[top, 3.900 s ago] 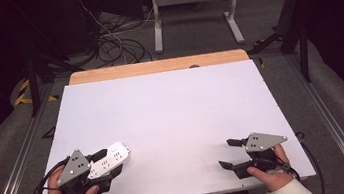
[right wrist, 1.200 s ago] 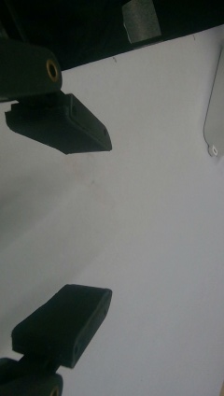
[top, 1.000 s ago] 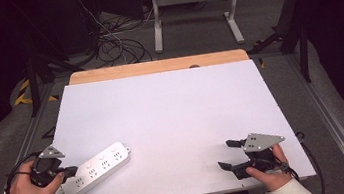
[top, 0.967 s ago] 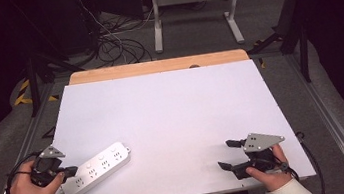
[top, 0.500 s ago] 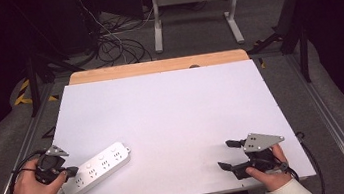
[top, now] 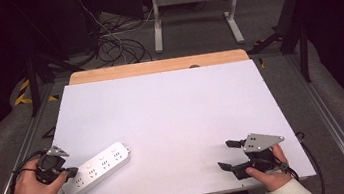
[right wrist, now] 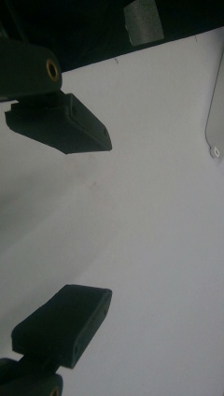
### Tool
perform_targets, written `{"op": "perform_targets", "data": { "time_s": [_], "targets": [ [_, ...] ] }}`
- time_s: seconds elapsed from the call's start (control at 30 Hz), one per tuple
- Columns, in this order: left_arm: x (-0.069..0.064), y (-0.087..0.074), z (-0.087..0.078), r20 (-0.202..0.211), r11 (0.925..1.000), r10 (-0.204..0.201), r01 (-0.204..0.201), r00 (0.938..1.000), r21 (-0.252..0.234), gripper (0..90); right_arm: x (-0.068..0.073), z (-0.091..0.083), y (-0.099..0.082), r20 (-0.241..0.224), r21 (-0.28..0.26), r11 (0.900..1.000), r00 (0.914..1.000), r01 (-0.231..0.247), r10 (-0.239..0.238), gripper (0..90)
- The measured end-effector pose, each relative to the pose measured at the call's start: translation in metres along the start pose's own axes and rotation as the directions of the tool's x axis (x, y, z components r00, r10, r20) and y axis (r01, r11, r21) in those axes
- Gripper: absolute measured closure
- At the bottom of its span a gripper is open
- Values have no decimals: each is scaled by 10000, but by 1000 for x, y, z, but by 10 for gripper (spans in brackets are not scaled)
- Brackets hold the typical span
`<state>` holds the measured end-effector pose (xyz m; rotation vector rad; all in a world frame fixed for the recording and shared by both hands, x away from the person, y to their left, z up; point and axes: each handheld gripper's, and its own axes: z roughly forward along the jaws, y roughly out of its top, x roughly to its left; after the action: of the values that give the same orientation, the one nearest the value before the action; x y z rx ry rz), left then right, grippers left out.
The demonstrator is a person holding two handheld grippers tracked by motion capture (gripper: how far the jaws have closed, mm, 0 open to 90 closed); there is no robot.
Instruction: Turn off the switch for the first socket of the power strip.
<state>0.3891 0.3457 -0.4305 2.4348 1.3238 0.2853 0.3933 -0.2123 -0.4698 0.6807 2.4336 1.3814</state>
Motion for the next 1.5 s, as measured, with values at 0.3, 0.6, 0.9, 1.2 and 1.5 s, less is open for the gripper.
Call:
{"op": "perform_targets", "data": {
  "time_s": [0.3, 0.6, 0.9, 1.2, 1.5],
  "targets": [
    [1, -1, 2, 124, 10000, -9, 10, 9999, -68, 900, 0, 0, -1, 40, 77, 10000, 10000, -12, 12, 243],
    [0, -2, 2, 43, 9999, 24, -23, 10000, -127, 900, 0, 1, -1, 13, 73, 10000, 10000, 1, -1, 243],
    [-1, -3, 3, -44, 9998, 6, -7, 10000, -181, 900, 1, 2, -1, -27, 138, 9999, 10000, 39, -39, 242],
    [-2, -5, 6, 253, 9986, 66, -53, 9997, -517, 900, 1, 3, -1, -38, 182, 9998, 10000, 28, -28, 242],
    [-4, -4, 6, 8, 9986, -33, 33, 10000, -527, 900, 1, 2, -1, -59, 156, 9999, 10000, 24, -23, 240]
  ]
}}
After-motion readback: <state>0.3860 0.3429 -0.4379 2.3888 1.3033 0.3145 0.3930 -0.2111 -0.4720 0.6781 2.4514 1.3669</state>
